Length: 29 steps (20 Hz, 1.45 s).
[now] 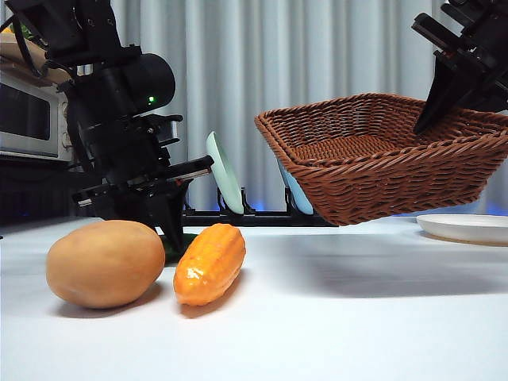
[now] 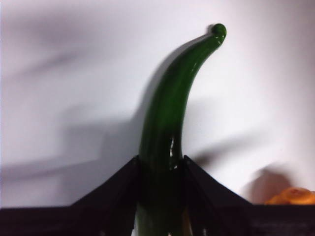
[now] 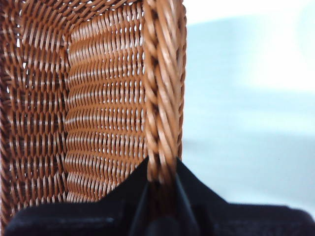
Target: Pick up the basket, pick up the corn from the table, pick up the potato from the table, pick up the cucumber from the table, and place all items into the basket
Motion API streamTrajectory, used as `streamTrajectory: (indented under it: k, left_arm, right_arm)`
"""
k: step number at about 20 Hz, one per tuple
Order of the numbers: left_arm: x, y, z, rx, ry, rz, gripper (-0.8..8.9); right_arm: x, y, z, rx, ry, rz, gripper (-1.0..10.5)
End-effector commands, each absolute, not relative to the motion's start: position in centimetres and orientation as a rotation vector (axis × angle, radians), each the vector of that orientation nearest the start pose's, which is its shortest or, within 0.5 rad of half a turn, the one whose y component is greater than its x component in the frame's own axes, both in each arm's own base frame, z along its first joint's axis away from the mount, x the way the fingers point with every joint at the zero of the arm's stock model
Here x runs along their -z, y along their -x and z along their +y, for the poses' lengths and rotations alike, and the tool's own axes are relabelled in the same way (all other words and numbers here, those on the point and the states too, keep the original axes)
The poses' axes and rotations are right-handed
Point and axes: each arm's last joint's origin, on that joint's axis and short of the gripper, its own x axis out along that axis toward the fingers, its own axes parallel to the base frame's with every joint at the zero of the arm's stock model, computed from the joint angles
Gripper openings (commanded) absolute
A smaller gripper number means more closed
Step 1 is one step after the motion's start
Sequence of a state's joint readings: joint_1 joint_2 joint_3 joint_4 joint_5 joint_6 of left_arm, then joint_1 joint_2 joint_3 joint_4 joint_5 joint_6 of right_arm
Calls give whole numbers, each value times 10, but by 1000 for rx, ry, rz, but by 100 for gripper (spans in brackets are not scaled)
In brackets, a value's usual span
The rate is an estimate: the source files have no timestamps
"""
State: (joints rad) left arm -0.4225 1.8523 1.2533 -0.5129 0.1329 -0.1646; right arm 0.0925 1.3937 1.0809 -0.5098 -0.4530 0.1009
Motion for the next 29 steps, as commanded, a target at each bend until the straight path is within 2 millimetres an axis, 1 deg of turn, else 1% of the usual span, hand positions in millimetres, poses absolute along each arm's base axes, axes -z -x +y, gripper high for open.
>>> streamTrajectory:
  k: [1,2,4,5,7,8,9,10,11,13,15,17,19,22,25,26,27,28,29]
  left_arm:
    - [-191,-340,-156,426,-48,1125,-8]
    - [-207,-339,-154,429,-40,1091,-8]
    - [-251,-330,-151,452,-20,968,-8]
    - [-279,-321,-150,467,-10,889,-8]
    - [-326,-303,-145,491,24,748,-8]
    - [-345,-293,-143,498,58,690,-8]
    - [-361,-285,-143,517,87,642,-8]
    - [-371,-277,-146,540,99,610,-8]
    - [-375,-272,-153,569,108,593,-8]
    - [-374,-264,-172,631,109,602,-8]
    - [-365,-257,-199,696,86,618,-8]
    - [-353,-252,-227,705,42,615,-8]
    - [-339,-253,-248,696,9,622,-8]
    - [-309,-260,-270,701,-33,686,-8]
    - [-288,-268,-282,699,-46,720,2]
    - [-284,-270,-284,698,-52,731,72]
    - [-281,-271,-285,696,-56,738,251]
    - [-279,-271,-286,696,-57,741,477]
    - [-279,-271,-286,695,-58,740,637]
  right_arm:
    - [-282,-286,40,-483,-256,821,-15]
    - [-282,-286,40,-483,-257,821,-15]
    - [-282,-286,40,-479,-264,822,-15]
    - [-283,-287,40,-477,-270,822,-15]
    - [-283,-287,40,-473,-278,824,-15]
    - [-283,-287,40,-473,-280,824,-15]
    - [-283,-287,40,-472,-283,825,-15]
    - [-283,-287,40,-468,-292,828,-15]
    - [-283,-286,40,-468,-306,831,-15]
    - [-283,-286,41,-467,-314,834,-15]
    - [-283,-286,41,-462,-326,837,-15]
    - [-283,-286,41,-461,-330,839,-15]
    - [-282,-286,41,-461,-330,842,-15]
    - [-283,-286,41,-494,-344,847,-15]
    - [-283,-285,42,-508,-351,849,-15]
    - [-283,-285,42,-509,-351,850,-15]
    - [-283,-285,42,-509,-351,850,-15]
    - [-283,-285,42,-509,-351,850,-15]
    - [-283,-285,42,-509,-351,850,-15]
